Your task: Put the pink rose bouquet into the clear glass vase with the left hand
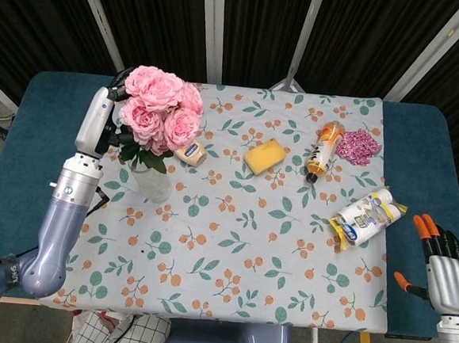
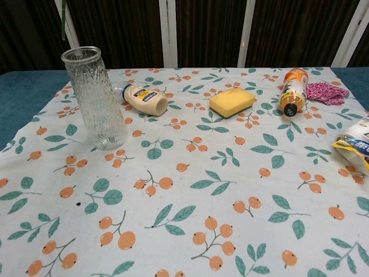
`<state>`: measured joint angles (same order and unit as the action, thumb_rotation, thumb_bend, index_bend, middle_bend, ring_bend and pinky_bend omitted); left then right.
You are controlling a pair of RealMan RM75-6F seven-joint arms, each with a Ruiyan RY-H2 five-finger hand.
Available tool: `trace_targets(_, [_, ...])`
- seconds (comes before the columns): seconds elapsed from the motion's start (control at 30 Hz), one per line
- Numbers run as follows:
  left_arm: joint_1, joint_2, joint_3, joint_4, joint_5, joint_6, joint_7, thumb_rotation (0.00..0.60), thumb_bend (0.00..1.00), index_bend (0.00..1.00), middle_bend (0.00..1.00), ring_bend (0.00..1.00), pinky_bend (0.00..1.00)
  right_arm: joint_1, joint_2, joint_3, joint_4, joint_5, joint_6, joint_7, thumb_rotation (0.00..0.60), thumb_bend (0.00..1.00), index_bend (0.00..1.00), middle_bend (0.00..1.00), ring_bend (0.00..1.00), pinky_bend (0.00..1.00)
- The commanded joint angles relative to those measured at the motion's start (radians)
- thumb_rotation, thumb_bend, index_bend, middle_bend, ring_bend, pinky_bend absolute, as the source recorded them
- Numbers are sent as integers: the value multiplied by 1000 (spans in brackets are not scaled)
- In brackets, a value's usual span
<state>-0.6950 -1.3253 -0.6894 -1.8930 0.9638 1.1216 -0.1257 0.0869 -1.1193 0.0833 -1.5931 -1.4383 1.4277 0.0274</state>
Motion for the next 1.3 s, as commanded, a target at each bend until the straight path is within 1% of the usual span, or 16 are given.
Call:
trace_targets(0.03, [-8, -26, 28, 46, 25, -6, -47, 600, 433, 553, 548, 201, 62, 0, 0, 0, 0, 0, 1, 2, 600, 221, 7, 0, 41, 53])
trace_targets(0.3, [-16, -59, 53, 110, 23, -32, -151, 600, 428, 551, 538, 200, 62, 1, -1, 0, 4, 2, -4, 5, 600, 222, 6, 0, 41, 53])
trace_targets(0.57, [5, -66, 91, 148, 58, -49, -253, 600, 427, 545, 526, 194, 62, 0, 0, 0, 5, 2, -1, 12, 600, 221, 6, 0, 41, 53])
trace_targets(0.67, [17, -66, 107, 172, 76, -58, -297, 600, 414, 525, 507, 187, 62, 0, 0, -1, 5, -1, -1, 14, 600, 221, 6, 0, 41, 54])
trace_targets(0.77, [29, -64, 120, 193, 83, -79, -352, 600, 402, 491, 454, 156, 62, 0, 1, -1, 4, -1, 1, 15, 600, 221, 7, 0, 41, 54])
trace_targets(0.87, [44, -56, 136, 219, 107, -106, -422, 600, 393, 444, 374, 110, 55, -1, 2, 1, 4, 1, 2, 17, 600, 221, 6, 0, 41, 53])
trace_targets(0.97, [53, -43, 152, 241, 127, -130, -464, 600, 365, 357, 284, 53, 34, -1, 1, 1, 6, 3, 0, 18, 600, 221, 6, 0, 41, 53])
trace_targets(1.07, [59, -19, 179, 267, 145, -172, -483, 600, 292, 202, 183, 2, 4, 1, 0, -1, 6, 1, -3, 17, 600, 221, 6, 0, 41, 53])
trace_targets(1.13, [62, 1, 196, 278, 154, -202, -490, 600, 261, 135, 136, 0, 0, 1, 0, -1, 4, -1, -1, 16, 600, 221, 6, 0, 41, 53])
trace_targets(1.3, [73, 67, 227, 265, 194, -252, -504, 600, 215, 48, 78, 0, 0, 0, 1, 0, -1, -3, 3, 16, 600, 222, 6, 0, 41, 53])
